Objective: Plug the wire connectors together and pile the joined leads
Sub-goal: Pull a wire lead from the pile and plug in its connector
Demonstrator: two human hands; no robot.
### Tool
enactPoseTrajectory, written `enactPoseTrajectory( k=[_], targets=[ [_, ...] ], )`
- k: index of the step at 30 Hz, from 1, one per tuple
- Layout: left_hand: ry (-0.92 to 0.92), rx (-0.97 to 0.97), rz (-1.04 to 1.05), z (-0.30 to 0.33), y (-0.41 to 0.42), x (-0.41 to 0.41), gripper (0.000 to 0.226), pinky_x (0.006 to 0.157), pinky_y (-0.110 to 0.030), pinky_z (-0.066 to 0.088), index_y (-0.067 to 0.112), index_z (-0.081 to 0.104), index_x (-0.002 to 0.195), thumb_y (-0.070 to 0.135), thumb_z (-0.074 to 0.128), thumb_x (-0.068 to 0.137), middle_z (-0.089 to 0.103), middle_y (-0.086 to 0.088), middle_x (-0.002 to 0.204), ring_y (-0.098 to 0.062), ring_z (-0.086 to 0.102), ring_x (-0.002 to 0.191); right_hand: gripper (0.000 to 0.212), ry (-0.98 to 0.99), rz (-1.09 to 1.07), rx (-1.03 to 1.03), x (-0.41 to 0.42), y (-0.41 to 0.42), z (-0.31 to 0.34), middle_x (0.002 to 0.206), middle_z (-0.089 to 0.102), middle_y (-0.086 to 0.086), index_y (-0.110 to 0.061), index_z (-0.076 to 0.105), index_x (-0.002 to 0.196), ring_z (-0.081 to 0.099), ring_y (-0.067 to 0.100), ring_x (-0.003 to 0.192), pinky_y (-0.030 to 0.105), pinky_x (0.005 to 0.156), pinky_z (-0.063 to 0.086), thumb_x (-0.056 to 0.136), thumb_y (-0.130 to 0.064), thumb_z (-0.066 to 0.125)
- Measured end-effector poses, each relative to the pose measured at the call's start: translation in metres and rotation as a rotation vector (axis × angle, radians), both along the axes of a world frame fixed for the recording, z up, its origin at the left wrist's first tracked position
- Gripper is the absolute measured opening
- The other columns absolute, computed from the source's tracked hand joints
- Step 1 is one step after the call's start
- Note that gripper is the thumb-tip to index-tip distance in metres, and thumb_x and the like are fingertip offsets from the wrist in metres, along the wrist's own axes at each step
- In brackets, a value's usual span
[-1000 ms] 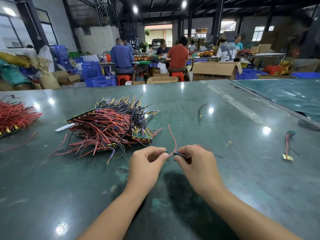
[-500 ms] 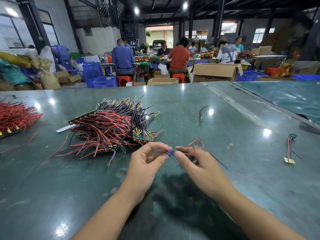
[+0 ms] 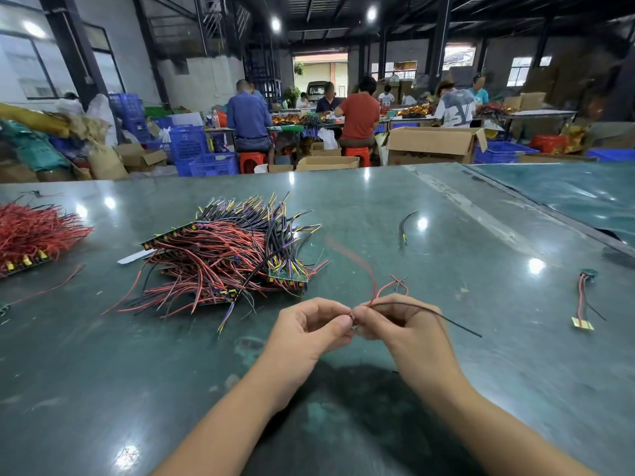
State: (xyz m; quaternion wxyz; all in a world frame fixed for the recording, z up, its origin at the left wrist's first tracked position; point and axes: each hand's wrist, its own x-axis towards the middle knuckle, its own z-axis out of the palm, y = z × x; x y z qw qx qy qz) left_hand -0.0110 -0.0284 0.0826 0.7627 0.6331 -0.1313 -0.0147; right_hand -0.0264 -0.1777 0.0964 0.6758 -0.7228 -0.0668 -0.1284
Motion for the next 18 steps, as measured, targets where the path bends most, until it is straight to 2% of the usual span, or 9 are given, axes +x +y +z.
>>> enactPoseTrajectory(
  k=[4,6,8,12,16,18],
  targets=[
    [-0.06,-0.019,0.007,0.0013,0.0009,0.0,0.016,0.073,-0.02,0.052,0.015,0.071,0.082,0.0,0.07,0.077,0.074,-0.006,0.089,-0.011,0.067,0.081,0.011,0.152,0.044,0.355,0.0008,0.0016,0.0043,0.067,0.071,0.01,-0.004,0.067,0.073,0.065,0.01,0.058,0.018,0.058,0.053,0.084,-0.006,0.066],
    [-0.078,-0.032,0.001,0.0021,0.0017,0.0006,0.024,0.074,-0.019,0.051,0.016,0.07,0.087,-0.006,0.069,0.077,0.073,-0.004,0.094,-0.01,0.066,0.084,0.012,0.177,0.061,0.436,0.0014,0.0018,0.0042,0.068,0.07,0.011,-0.002,0.067,0.074,0.064,0.011,0.058,0.018,0.059,0.053,0.084,-0.006,0.065],
    [-0.043,-0.053,-0.019,0.0023,0.0016,0.0001,0.028,0.075,-0.02,0.051,0.016,0.068,0.096,-0.004,0.069,0.077,0.072,-0.002,0.096,-0.01,0.065,0.085,0.009,0.162,0.056,0.416,0.0021,0.0018,0.0043,0.066,0.069,0.01,-0.001,0.067,0.076,0.063,0.011,0.056,0.019,0.058,0.054,0.083,-0.004,0.065],
    [0.122,-0.044,-0.084,0.0031,-0.0009,-0.0035,0.035,0.065,-0.018,0.051,0.01,0.067,0.103,0.024,0.07,0.071,0.071,-0.002,0.089,-0.01,0.066,0.072,0.006,0.097,0.034,0.304,0.0024,0.0021,0.0044,0.059,0.067,0.005,-0.001,0.068,0.075,0.058,0.008,0.051,0.017,0.055,0.051,0.081,0.0,0.067],
    [0.094,-0.003,-0.063,0.003,-0.0007,-0.0036,0.014,0.067,-0.017,0.051,0.008,0.069,0.096,0.005,0.066,0.083,0.072,-0.001,0.083,-0.007,0.064,0.069,0.006,0.127,0.031,0.323,0.0037,0.0016,0.0026,0.06,0.066,0.004,-0.003,0.068,0.075,0.055,0.008,0.051,0.016,0.055,0.05,0.081,-0.001,0.067],
    [0.016,0.032,0.009,0.0047,0.0003,-0.0033,0.02,0.068,-0.015,0.049,0.014,0.071,0.087,-0.004,0.069,0.079,0.071,0.004,0.079,-0.004,0.062,0.07,0.004,0.145,0.014,0.423,0.0057,-0.0005,0.0018,0.062,0.065,0.002,-0.004,0.068,0.078,0.055,0.009,0.053,0.016,0.056,0.05,0.081,-0.001,0.067]
  ],
)
